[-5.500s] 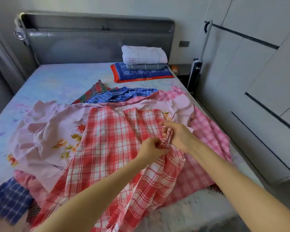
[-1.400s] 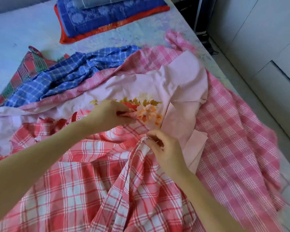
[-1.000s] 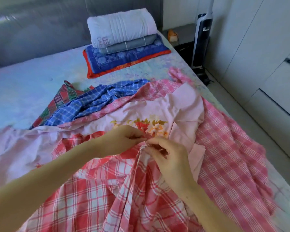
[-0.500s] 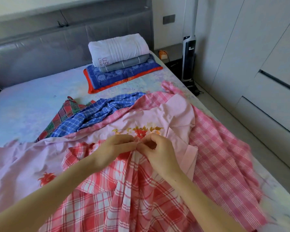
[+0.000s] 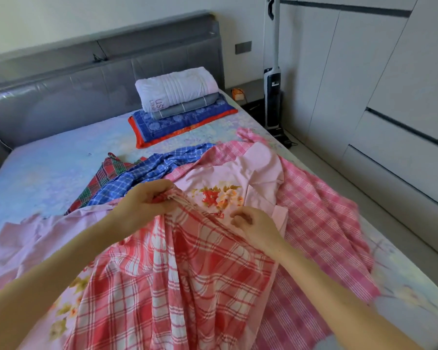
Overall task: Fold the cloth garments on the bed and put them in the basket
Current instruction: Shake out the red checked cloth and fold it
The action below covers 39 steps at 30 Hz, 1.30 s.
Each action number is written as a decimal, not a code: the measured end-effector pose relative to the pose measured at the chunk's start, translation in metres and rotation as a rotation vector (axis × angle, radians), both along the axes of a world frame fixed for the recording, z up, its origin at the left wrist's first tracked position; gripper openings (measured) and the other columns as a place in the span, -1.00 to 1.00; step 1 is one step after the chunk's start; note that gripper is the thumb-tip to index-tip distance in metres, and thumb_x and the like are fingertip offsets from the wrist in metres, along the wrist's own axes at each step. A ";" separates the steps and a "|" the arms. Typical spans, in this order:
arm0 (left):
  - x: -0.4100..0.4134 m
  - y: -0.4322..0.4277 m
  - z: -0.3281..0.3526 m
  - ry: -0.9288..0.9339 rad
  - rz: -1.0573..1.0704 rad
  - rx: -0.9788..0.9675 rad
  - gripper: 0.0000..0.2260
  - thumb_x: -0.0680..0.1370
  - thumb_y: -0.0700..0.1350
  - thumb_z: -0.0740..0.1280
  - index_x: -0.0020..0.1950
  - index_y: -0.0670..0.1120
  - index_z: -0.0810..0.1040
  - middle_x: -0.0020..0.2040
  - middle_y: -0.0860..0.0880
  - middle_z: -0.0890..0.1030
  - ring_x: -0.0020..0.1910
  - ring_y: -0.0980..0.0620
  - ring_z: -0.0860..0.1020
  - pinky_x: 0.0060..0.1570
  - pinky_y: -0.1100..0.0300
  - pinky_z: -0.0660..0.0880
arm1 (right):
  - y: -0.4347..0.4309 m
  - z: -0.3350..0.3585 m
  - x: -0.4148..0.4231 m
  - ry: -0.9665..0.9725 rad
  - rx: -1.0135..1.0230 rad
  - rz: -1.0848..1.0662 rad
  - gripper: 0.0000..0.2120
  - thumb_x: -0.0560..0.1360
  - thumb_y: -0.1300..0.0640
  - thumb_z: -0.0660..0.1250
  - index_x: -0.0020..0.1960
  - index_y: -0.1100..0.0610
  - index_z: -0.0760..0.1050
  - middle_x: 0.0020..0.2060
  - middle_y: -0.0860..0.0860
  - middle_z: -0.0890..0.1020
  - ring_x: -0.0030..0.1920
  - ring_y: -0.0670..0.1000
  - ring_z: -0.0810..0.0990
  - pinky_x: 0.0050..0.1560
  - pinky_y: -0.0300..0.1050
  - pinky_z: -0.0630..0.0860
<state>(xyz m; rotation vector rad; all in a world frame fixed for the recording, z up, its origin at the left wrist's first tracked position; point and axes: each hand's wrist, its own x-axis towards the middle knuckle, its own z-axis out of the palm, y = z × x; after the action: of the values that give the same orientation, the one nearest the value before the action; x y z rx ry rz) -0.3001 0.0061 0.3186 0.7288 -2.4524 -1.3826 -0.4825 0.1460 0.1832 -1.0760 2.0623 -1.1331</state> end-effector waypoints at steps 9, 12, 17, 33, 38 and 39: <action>0.077 0.062 0.050 0.064 -0.074 -0.187 -0.67 0.47 -0.30 0.30 -0.17 0.18 0.61 -0.24 0.17 0.61 -0.24 0.28 0.52 -0.16 0.42 0.45 | 0.044 -0.013 0.058 0.186 0.122 0.160 -0.68 0.53 0.06 0.24 0.27 -0.02 0.49 0.21 -0.11 0.56 0.24 -0.07 0.48 0.26 -0.15 0.36; 0.124 0.073 0.055 -0.046 -0.077 -0.360 -0.75 0.43 -0.06 0.32 -0.13 0.35 0.54 -0.20 0.22 0.61 -0.22 0.26 0.53 -0.16 0.42 0.43 | 0.038 -0.016 0.094 0.352 0.055 0.392 -0.46 0.39 0.15 0.35 0.36 -0.04 0.40 0.27 -0.08 0.51 0.31 -0.03 0.40 0.29 -0.18 0.21; 0.218 0.082 -0.009 -0.401 0.004 -0.461 -0.65 0.47 0.01 0.29 -0.10 0.55 0.38 -0.16 0.35 0.58 -0.21 0.28 0.54 -0.19 0.34 0.45 | 0.045 -0.073 0.153 0.824 0.145 0.555 -0.69 0.07 0.06 0.45 -0.18 -0.11 0.59 -0.37 -0.16 0.57 -0.21 -0.02 0.59 -0.01 0.09 0.46; 0.286 0.160 -0.243 -0.774 0.247 -0.155 -0.79 0.53 -0.25 0.18 -0.12 0.08 0.40 -0.24 0.08 0.57 -0.24 0.04 0.52 -0.23 0.12 0.44 | 0.083 -0.202 0.177 0.695 0.468 0.627 -0.79 0.53 0.15 0.19 -0.04 0.19 0.58 -0.07 0.12 0.65 0.01 0.17 0.61 -0.02 -0.02 0.48; 0.288 0.146 -0.245 -0.789 0.340 -0.135 -0.78 0.53 -0.23 0.22 0.04 0.07 0.48 -0.24 0.11 0.55 -0.23 0.07 0.53 -0.16 0.10 0.49 | 0.009 -0.221 0.201 0.675 0.414 0.479 -0.64 0.53 -0.10 0.25 0.06 0.19 0.54 -0.01 0.10 0.62 0.05 0.15 0.57 -0.01 -0.02 0.49; 0.287 0.142 -0.246 -0.786 0.347 -0.133 -0.79 0.53 -0.23 0.22 0.05 0.05 0.49 -0.27 0.09 0.54 -0.25 0.05 0.52 -0.17 0.09 0.48 | -0.002 -0.231 0.206 0.667 0.495 0.469 -0.60 0.51 -0.15 0.26 0.09 0.18 0.53 0.01 0.10 0.61 0.06 0.14 0.57 -0.01 -0.03 0.50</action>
<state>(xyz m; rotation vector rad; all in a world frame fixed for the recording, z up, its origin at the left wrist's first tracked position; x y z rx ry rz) -0.0135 0.1480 0.0730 1.8331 -2.6960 -0.8849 -0.2764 0.1443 -0.0481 -1.6844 2.1924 -0.0037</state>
